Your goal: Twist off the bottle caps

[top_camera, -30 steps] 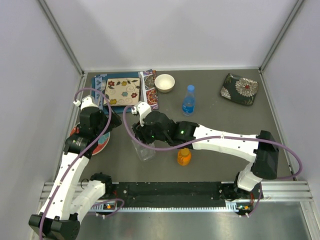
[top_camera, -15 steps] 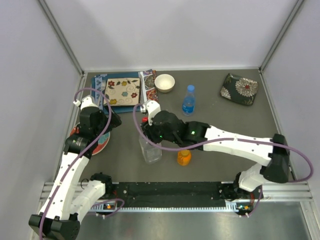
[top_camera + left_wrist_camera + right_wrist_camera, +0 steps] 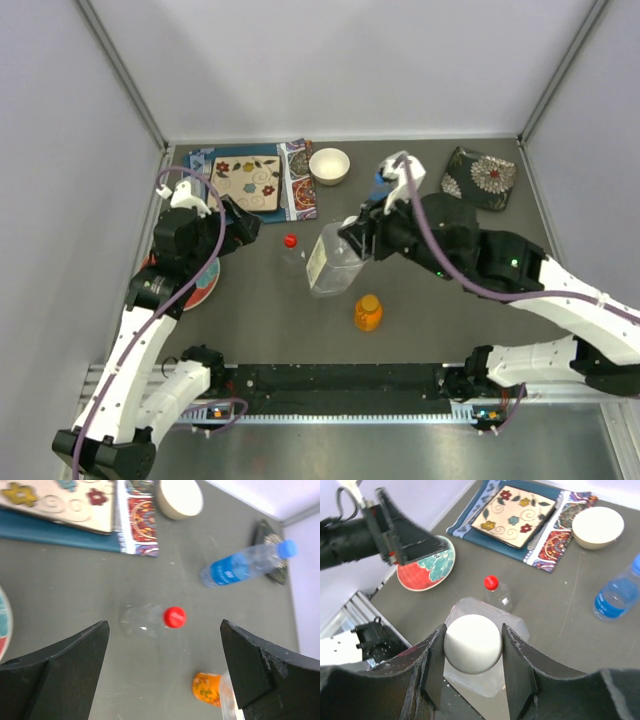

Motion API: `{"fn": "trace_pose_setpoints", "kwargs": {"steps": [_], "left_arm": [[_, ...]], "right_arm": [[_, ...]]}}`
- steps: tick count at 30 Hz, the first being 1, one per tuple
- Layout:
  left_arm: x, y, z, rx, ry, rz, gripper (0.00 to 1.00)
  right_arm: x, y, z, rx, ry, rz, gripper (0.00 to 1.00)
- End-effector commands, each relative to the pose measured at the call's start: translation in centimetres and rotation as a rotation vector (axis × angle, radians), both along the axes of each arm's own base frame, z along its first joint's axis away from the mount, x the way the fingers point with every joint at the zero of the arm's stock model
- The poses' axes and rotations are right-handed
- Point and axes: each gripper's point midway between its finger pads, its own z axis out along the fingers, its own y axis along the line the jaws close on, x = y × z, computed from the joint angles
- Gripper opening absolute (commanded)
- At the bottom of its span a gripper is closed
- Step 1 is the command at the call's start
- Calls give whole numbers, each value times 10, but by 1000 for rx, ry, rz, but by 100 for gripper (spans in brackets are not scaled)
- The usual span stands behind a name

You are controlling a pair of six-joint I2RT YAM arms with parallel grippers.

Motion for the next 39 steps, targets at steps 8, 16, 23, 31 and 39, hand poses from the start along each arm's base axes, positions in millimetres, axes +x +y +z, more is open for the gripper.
{"fn": "trace_pose_setpoints", "kwargs": {"steps": [8,16,23,31,39], "left_arm": [[-45,-97,144,-101,-536,-627,98],[-92,-151,142,-67,-690,-996,98],[-114,-152,148,-41,-840,-1048,99],[-137,-177,124,-78,-761,-1197,98],[-129,-193,94,-55,-666,-1186,98]], "right_arm": [[-5,-62,32,245,194,-49,0],[-31,-63,57,316,205,76,0],[-30,-65,57,347,245,78,0],[-16,-59,57,343,253,46,0],[-11,-49,61,359,256,63,0]]}}
